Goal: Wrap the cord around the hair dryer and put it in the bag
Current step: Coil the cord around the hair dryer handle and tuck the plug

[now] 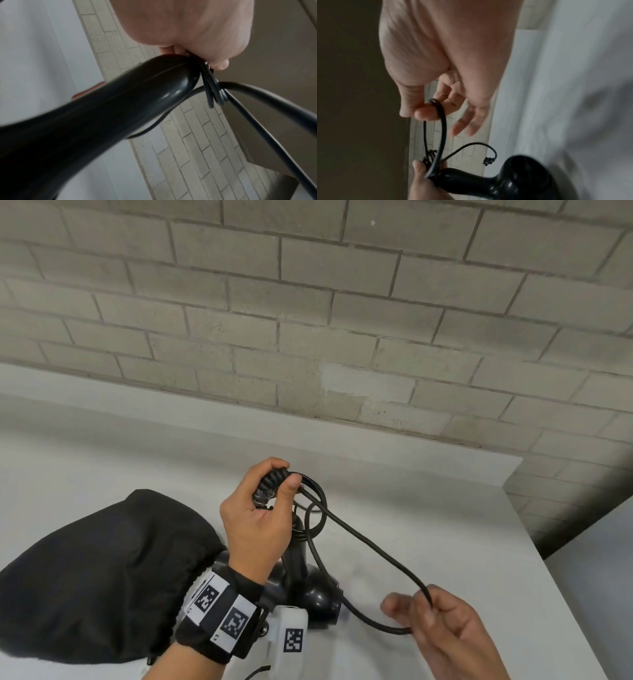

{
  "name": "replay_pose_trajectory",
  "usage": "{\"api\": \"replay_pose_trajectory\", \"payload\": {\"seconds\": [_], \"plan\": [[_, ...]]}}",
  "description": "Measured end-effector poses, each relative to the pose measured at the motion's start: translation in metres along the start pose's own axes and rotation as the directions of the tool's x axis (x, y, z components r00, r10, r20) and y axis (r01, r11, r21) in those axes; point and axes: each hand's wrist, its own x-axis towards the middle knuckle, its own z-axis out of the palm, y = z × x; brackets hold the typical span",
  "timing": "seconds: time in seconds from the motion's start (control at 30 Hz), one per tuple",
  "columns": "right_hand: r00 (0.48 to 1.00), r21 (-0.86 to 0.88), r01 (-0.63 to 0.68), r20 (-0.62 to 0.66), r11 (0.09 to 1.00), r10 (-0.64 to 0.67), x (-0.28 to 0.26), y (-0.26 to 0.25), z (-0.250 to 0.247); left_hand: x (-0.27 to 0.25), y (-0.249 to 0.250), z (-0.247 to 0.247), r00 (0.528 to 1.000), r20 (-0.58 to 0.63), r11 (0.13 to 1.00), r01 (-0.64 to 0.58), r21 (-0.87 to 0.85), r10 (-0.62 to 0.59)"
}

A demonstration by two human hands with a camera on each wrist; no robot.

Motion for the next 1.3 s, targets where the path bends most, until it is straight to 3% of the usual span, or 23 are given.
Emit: {"api": "replay_pose_trajectory", "payload": {"seconds": [0.07, 0.17, 0.23, 0.33, 0.47, 0.53, 0.6, 0.67, 0.7, 0.77, 0.83, 0.9, 0.97, 1.03, 1.2, 1.3], "plan": [[0.999, 0.192, -0.029, 0.02, 0.981, 0.025, -0.004, 0.004, 0.002, 0.0, 0.0, 0.0, 1.0, 0.004, 1.0, 0.001, 0.005, -0.001], [0.995, 0.199, -0.085, -0.028, 0.976, 0.093, -0.008, 0.002, 0.004, 0.0, 0.0, -0.001, 1.0, 0.012, 1.0, 0.016, 0.004, -0.016], [0.989, 0.057, -0.084, -0.114, 0.995, 0.09, -0.007, -0.001, -0.002, -0.001, -0.001, -0.001, 0.999, 0.017, 0.999, 0.036, -0.008, -0.036], [0.974, -0.211, -0.033, -0.226, 0.977, -0.016, -0.003, -0.009, -0.01, 0.0, 0.0, -0.001, 0.997, 0.019, 0.996, 0.077, -0.033, -0.077], [0.937, -0.38, 0.049, -0.303, 0.924, -0.174, 0.004, -0.007, -0.009, -0.001, 0.004, 0.004, 0.986, 0.006, 0.981, 0.167, -0.096, -0.167], [0.884, -0.514, 0.059, -0.372, 0.856, -0.284, 0.008, 0.001, -0.003, -0.001, 0.004, 0.006, 0.982, -0.007, 0.977, 0.188, -0.104, -0.189], [0.779, -0.703, 0.049, -0.418, 0.709, -0.468, 0.013, 0.007, 0.009, -0.002, 0.005, 0.007, 0.981, -0.01, 0.976, 0.193, -0.103, -0.195], [0.692, -0.761, 0.194, -0.341, 0.619, -0.636, 0.015, 0.0, 0.035, -0.003, 0.005, 0.006, 0.981, -0.012, 0.976, 0.193, -0.098, -0.195], [0.705, -0.738, 0.274, -0.282, 0.617, -0.65, 0.015, -0.005, 0.051, -0.003, 0.006, 0.006, 0.981, -0.016, 0.976, 0.193, -0.097, -0.195], [0.809, -0.65, 0.315, -0.197, 0.692, -0.554, 0.018, -0.013, 0.078, -0.003, 0.007, 0.006, 0.982, -0.023, 0.979, 0.183, -0.091, -0.186], [0.932, -0.61, 0.217, -0.103, 0.762, -0.348, 0.026, -0.015, 0.096, -0.004, 0.009, 0.006, 0.985, -0.021, 0.983, 0.168, -0.077, -0.17], [0.984, -0.578, 0.137, -0.011, 0.804, -0.175, 0.035, -0.017, 0.107, -0.005, 0.009, 0.004, 0.985, -0.02, 0.983, 0.168, -0.073, -0.17], [0.995, -0.459, 0.098, 0.048, 0.883, -0.085, 0.04, -0.02, 0.114, -0.005, 0.008, 0.002, 0.988, -0.021, 0.986, 0.151, -0.065, -0.153], [0.994, -0.32, 0.104, 0.057, 0.942, -0.091, 0.04, -0.022, 0.114, -0.004, 0.007, 0.0, 0.994, -0.016, 0.993, 0.11, -0.042, -0.111], [0.951, -0.282, 0.309, 0.075, 0.908, -0.3, 0.03, -0.026, 0.094, -0.004, 0.005, -0.003, 0.998, -0.023, 0.998, 0.066, 0.016, -0.066], [0.93, -0.262, 0.359, 0.025, 0.896, -0.366, 0.024, -0.02, 0.079, -0.009, 0.01, -0.001, 0.997, 0.001, 0.997, 0.071, -0.019, -0.071]]}}
